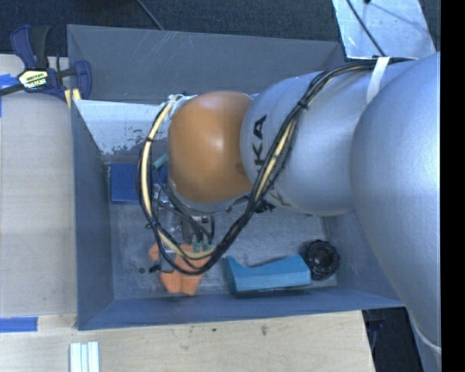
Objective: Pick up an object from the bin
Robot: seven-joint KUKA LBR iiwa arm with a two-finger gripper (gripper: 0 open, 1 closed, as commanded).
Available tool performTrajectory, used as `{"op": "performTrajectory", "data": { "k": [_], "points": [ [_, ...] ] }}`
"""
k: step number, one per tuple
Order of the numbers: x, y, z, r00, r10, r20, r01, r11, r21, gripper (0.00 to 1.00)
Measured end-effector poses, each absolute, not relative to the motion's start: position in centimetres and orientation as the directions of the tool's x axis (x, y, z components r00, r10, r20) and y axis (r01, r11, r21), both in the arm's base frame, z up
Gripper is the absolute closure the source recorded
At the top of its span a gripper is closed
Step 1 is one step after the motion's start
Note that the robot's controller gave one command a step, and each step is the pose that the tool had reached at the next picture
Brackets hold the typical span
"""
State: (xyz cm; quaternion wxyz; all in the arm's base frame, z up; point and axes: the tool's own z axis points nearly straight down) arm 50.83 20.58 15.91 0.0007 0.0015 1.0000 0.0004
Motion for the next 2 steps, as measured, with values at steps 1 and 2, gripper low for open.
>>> {"op": "performTrajectory", "data": {
  "k": [1,2],
  "points": [
    [50.83,20.58,15.91,-1.000,0.003,-0.002,0.003,1.000,0.001,0.00],
    [51.65,20.26,15.42,-0.984,-0.176,-0.004,-0.176,0.984,0.002,0.00]
  ]
}}
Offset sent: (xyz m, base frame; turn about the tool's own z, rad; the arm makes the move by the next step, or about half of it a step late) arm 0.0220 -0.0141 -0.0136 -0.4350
